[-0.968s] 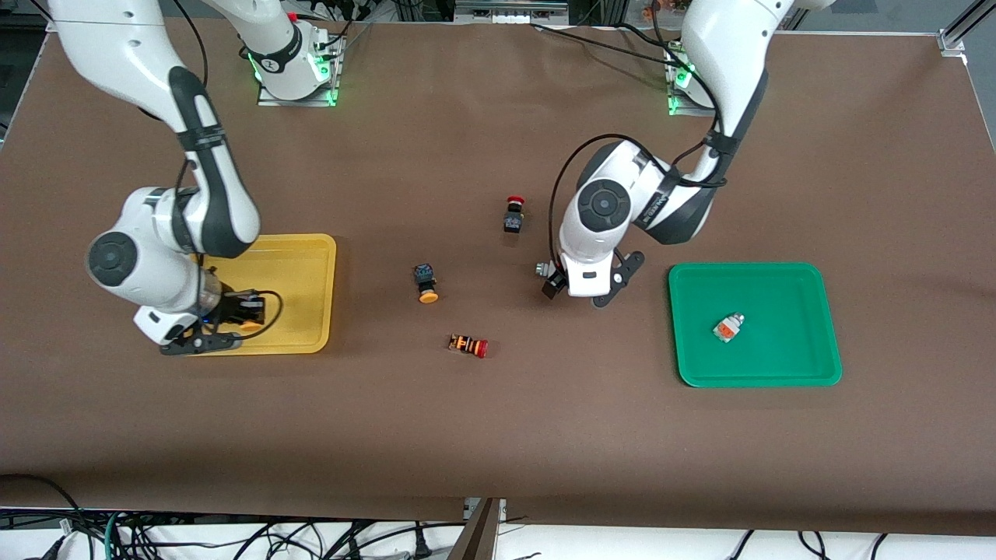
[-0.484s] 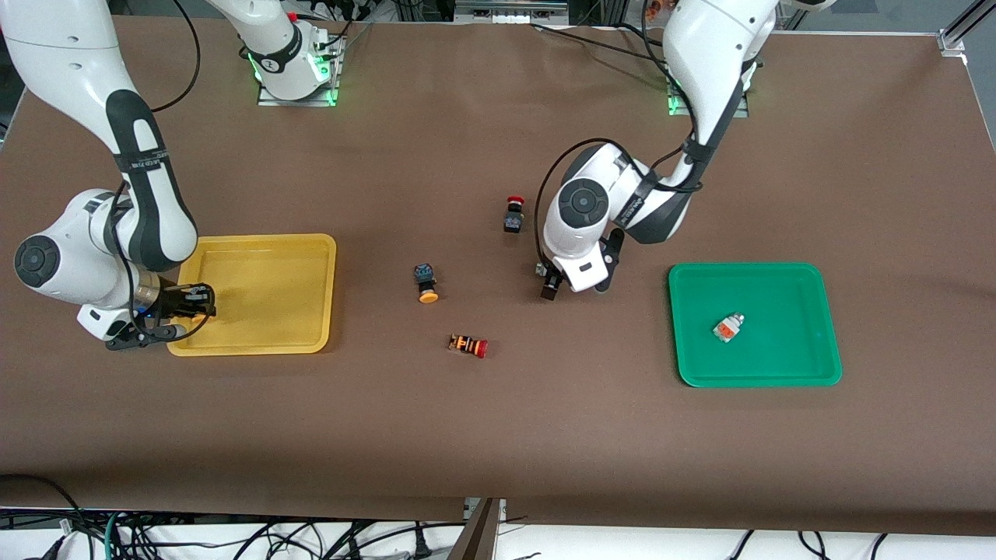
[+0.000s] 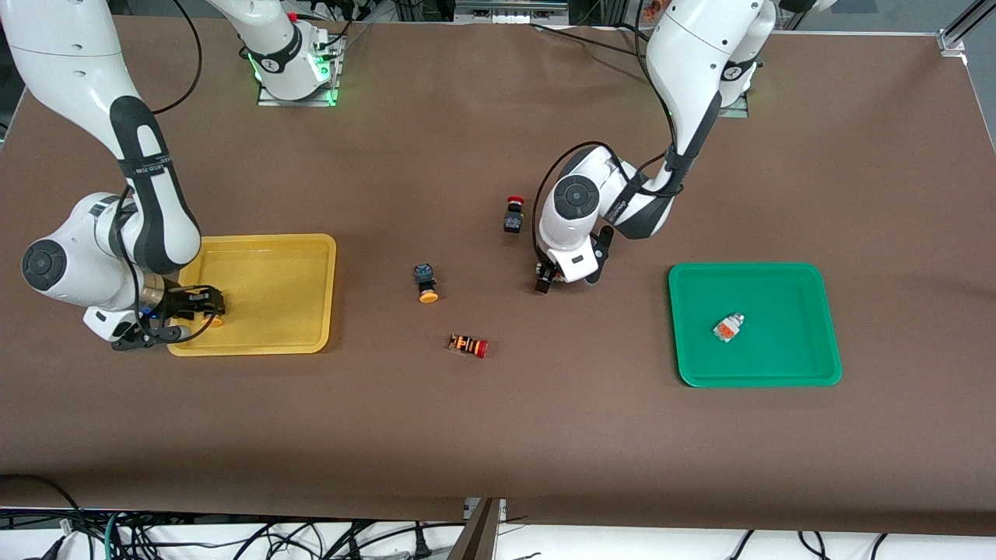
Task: Place green and yellow buttons in trays
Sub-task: 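Grasp the white button with the left gripper while the right gripper reaches another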
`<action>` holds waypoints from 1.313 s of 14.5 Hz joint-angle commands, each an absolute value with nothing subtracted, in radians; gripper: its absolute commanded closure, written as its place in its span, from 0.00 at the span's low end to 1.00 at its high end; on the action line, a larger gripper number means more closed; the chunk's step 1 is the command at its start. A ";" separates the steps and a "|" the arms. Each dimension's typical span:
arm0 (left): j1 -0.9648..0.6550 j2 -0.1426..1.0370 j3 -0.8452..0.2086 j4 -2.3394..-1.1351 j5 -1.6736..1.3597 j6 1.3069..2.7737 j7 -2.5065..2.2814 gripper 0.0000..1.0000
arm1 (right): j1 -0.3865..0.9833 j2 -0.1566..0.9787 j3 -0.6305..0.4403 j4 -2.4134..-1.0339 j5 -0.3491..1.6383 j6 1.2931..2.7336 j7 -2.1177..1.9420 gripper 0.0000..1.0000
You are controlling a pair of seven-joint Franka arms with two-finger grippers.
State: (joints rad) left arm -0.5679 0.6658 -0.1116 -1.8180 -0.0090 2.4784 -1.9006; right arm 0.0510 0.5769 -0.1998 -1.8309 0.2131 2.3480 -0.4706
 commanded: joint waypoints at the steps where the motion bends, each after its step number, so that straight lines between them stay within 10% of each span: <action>1: -0.574 0.664 -0.104 -1.824 -0.005 2.499 -1.907 0.44 | 0.078 0.516 -0.178 -1.822 0.235 2.324 -0.430 0.04; 3: -0.565 0.663 -0.104 -1.822 -0.006 2.497 -1.908 0.77 | 0.127 0.474 -0.179 -1.821 0.233 2.280 -0.364 0.04; 6: -0.560 0.652 -0.103 -1.818 -0.006 2.490 -1.905 0.98 | 0.213 0.431 -0.179 -1.821 0.227 2.238 -0.205 0.04; 19: -0.257 0.561 -0.089 -1.608 0.027 1.858 -1.269 0.94 | 0.632 0.437 -0.176 -1.931 0.219 2.472 0.209 0.05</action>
State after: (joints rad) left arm -0.3370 0.5631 -0.0781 -1.6134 -0.0002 1.9017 -1.4158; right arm 0.5882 0.4519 -0.1653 -1.8584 0.2174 2.3617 0.1954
